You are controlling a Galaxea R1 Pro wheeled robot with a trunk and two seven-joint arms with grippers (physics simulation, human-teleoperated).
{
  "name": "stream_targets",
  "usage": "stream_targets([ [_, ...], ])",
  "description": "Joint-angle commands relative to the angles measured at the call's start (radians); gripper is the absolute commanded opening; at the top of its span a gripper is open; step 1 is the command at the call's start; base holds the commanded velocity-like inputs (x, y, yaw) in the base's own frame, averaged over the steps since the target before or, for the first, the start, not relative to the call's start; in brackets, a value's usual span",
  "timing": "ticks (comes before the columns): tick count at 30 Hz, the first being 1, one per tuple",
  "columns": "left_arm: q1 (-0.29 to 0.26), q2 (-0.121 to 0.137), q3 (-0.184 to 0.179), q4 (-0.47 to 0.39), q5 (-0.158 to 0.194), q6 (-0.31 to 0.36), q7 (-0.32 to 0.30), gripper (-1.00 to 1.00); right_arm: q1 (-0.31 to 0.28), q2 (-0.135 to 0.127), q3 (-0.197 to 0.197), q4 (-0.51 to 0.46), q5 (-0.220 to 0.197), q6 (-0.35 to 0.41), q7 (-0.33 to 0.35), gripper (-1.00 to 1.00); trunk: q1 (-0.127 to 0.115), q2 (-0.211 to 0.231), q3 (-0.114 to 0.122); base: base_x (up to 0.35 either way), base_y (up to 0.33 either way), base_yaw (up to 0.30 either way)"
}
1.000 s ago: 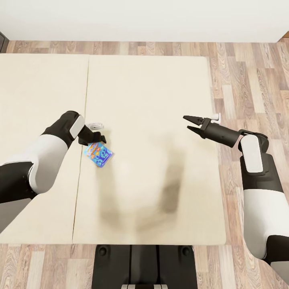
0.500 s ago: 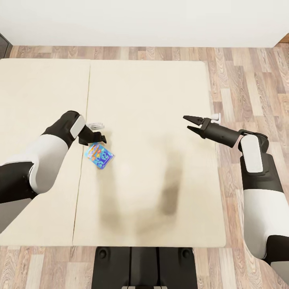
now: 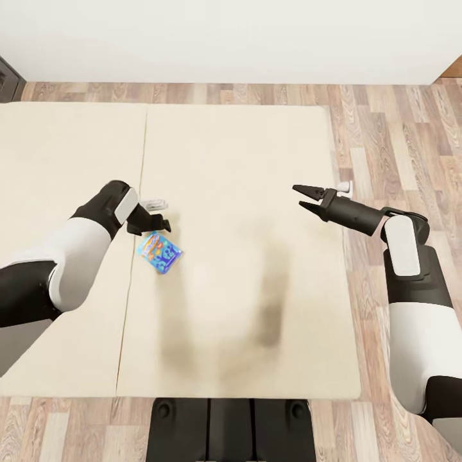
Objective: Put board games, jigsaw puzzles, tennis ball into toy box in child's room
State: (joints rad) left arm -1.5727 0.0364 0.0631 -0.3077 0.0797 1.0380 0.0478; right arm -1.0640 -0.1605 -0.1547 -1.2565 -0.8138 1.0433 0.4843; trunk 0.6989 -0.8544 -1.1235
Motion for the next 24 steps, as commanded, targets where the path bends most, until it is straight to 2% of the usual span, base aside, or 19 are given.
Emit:
stream_targets([
  [1,0.002,-0.001,0.004,0.0,0.006,0.003,0.005,1.0,-0.001,0.0,-0.001,0.0,0.009,0.004,0.01,1.0,0.0,-0.001,0.001,0.0,0.0,0.0],
  [8,0.035,-0.002,0.002,0.0,0.008,-0.013,0.006,1.0,-0.001,0.001,0.0,0.0,0.01,0.004,0.01,1.0,0.0,-0.001,0.012,0.0,0.0,0.0],
  [17,0.088,-0.005,0.001,-0.001,0.006,-0.104,0.006,1.0,-0.001,0.001,0.0,0.0,0.01,0.004,0.01,1.0,0.0,-0.001,0.015,0.0,0.0,0.0],
  [24,0.106,-0.006,0.003,-0.005,0.004,-0.129,0.006,1.0,-0.001,0.001,0.0,0.0,0.01,0.004,0.01,1.0,0.0,-0.001,0.016,0.0,0.0,0.0],
])
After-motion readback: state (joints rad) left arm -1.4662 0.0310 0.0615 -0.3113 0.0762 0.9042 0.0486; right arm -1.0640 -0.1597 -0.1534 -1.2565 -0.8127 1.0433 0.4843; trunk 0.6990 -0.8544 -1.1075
